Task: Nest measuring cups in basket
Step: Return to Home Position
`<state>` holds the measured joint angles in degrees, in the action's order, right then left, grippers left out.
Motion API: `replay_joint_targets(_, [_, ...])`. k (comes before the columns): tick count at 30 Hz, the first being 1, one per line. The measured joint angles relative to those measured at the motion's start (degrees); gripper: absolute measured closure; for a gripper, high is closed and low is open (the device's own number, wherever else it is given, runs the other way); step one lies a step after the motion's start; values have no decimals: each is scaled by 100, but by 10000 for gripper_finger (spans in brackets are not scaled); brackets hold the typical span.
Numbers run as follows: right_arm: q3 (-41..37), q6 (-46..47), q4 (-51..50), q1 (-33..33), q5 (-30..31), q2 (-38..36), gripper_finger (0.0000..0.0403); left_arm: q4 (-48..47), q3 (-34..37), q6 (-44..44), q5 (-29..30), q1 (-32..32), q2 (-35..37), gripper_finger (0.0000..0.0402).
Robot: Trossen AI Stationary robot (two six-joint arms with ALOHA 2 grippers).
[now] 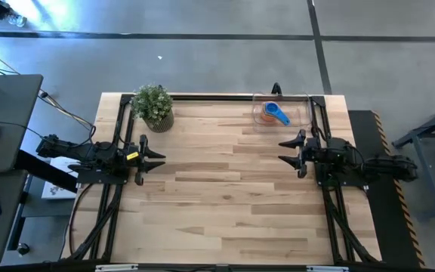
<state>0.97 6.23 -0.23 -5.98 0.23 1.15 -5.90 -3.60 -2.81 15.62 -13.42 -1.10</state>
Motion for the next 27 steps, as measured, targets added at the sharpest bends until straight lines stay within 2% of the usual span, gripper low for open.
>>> replay_joint_targets(5, [2,-487,-4,0,-11,39,159,-4,0,0,-1,1,0,312])
replay_joint_targets(15, [3,550,-15,2,-35,37,159,-4,0,0,-1,1,0,312])
replay_joint_targets(27, [4,681,-18,2,-35,37,159,-6,0,1,-1,-1,0,312])
